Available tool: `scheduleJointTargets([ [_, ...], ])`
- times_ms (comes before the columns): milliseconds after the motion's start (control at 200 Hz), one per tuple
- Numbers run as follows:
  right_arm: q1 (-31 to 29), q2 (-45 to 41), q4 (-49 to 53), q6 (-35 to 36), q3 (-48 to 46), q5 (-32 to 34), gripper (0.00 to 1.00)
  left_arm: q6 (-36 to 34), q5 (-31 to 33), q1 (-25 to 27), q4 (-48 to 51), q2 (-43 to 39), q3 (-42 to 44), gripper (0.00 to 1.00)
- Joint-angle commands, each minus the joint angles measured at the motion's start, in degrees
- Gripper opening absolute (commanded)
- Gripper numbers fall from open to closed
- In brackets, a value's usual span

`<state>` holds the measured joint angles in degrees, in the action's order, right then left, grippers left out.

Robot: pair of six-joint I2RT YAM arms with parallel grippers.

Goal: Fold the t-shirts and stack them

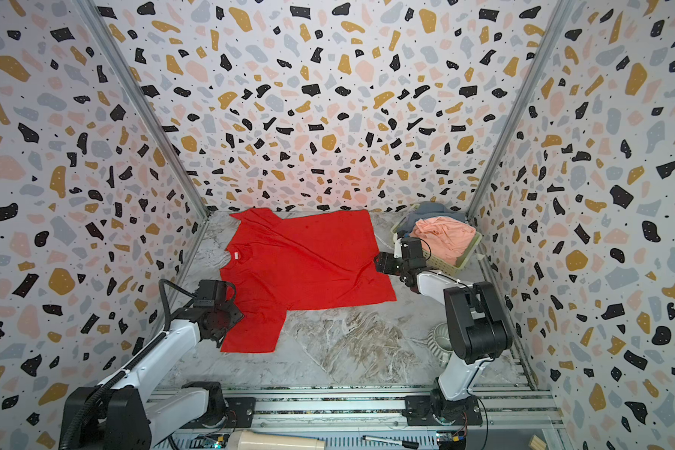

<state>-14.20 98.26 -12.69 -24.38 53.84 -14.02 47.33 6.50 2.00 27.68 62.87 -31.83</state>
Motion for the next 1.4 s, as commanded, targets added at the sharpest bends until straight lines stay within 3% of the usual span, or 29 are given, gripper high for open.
scheduleJointTargets([
  [0,-1.1,-0.6,0.3,0.4,-0.6,1.7,0.79,-1.1,1.9,0.1,-1.0,-1.4,1.7,0.56],
  [90,-1.0,0.2,-1.3,0.8,-0.2,0.7,0.79,-2.2,3.9,0.1,-5.9,-1.7,0.9,0.57],
  [280,-2.8,4.8,-5.7,-1.8,4.8,-4.9,0.79,-3.9,-3.0,0.1,-15.6,5.0,-6.6,0.58],
  [466,-5.2,12.4,-6.3,-3.8,9.8,-6.0,0.79,-4.8,-12.1,0.1,-27.2,15.7,-8.0,0.59],
  [556,-5.2,14.9,-6.8,-4.7,10.4,-7.2,0.78,-3.5,-13.0,0.1,-32.9,19.4,-6.8,0.59],
  [726,-5.3,16.0,-4.6,-3.5,8.7,-8.9,0.77,-3.1,-12.5,0.1,-36.4,24.1,-4.4,0.59],
  [796,-5.4,14.5,-3.8,-3.1,5.7,-8.2,0.76,-3.6,-12.9,0.0,-33.5,25.0,-3.3,0.58],
  [1146,-8.3,0.9,1.0,-1.5,-12.2,-7.0,0.76,-2.1,-4.6,-0.9,-22.7,8.0,10.4,0.59],
  [1271,-8.9,-4.0,3.7,-1.0,-13.0,-6.4,0.76,-2.6,-0.9,-0.9,-18.9,1.9,8.6,0.60],
  [1397,-9.1,-7.6,5.5,2.1,-8.6,-3.4,0.77,-5.4,-2.7,-0.9,-20.3,1.2,1.8,0.60],
])
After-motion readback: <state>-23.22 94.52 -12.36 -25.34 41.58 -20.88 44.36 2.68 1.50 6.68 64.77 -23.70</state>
